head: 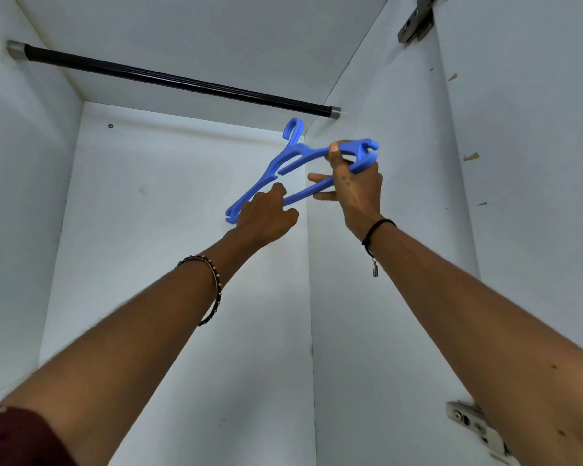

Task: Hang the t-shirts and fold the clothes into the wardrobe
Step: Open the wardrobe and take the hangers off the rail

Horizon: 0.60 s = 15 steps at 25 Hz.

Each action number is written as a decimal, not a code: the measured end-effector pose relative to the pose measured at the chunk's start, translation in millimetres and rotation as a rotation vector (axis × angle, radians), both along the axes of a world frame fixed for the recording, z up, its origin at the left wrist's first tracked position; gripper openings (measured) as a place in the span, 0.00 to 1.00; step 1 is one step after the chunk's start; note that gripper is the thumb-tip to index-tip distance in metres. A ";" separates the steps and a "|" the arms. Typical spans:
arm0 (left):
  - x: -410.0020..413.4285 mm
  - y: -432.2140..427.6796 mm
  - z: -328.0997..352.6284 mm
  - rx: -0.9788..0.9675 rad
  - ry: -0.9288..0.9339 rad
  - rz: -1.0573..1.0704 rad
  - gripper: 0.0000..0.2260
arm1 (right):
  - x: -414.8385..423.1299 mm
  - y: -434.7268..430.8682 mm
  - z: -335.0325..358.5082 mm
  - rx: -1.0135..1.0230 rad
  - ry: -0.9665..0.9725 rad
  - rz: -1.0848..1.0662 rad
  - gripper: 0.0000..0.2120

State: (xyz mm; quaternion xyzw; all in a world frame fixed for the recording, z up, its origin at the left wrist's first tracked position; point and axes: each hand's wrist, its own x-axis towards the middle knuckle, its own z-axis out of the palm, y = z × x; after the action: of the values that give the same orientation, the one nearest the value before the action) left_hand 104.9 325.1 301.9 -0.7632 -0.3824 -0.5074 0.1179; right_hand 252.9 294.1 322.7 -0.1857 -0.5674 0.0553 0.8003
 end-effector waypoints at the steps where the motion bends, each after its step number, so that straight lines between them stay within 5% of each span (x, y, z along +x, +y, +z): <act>1: -0.4 -3.4 -6.6 -0.021 -0.010 -0.003 0.21 | 0.4 -3.6 -10.2 -0.011 -0.006 0.014 0.16; 10: -13.0 -61.2 -95.0 -0.327 -0.060 -0.243 0.16 | -0.9 -69.7 -102.7 -0.119 0.081 0.240 0.11; 15: -11.4 -125.5 -146.9 -0.647 -0.532 -0.452 0.24 | -9.4 -133.1 -156.3 -0.242 0.088 0.310 0.08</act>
State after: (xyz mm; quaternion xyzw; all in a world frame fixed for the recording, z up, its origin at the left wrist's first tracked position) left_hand 93.5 199.6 155.0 -0.6686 -0.3619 -0.5529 -0.3411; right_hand 243.5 161.0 166.4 -0.1885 -0.5428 0.2536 0.7781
